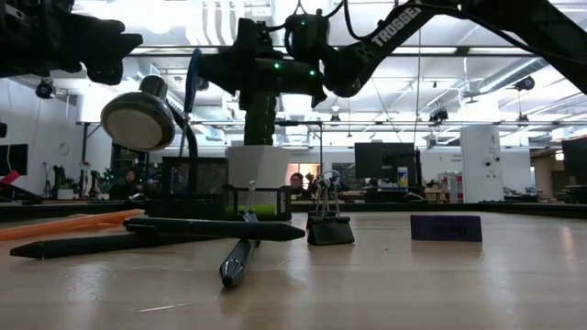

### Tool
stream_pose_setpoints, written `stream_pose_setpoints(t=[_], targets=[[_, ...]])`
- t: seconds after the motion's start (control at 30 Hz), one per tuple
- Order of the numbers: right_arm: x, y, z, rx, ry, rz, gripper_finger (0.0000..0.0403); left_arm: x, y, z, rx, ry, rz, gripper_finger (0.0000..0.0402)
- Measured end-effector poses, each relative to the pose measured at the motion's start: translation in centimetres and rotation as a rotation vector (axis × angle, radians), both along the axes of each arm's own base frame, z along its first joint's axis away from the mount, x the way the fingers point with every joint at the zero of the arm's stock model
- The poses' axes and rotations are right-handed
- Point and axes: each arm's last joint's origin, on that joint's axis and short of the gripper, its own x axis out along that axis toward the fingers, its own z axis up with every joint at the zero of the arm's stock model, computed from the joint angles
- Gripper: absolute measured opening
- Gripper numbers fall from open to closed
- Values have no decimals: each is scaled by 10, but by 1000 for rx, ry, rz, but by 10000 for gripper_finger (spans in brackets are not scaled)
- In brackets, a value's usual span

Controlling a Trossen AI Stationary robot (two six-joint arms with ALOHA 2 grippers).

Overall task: Pick and place office supplies into organizer
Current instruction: Put the blue scissors into the black desk organizer

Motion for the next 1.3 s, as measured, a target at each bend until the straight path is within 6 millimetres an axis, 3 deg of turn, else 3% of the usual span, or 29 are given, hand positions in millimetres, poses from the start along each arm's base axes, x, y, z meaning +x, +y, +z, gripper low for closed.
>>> stream_pose_setpoints(t=[0.27, 0.77, 1.3], targets=[[2, -2, -6, -5, 69, -2, 53, 0, 0, 0, 0, 0, 0, 157], [-7, -29, -18, 57, 201, -56, 51, 0, 0, 0, 0, 3, 0, 157], [-12, -32, -31, 96, 254, -60, 51, 0, 0, 0, -1, 5, 0, 157]])
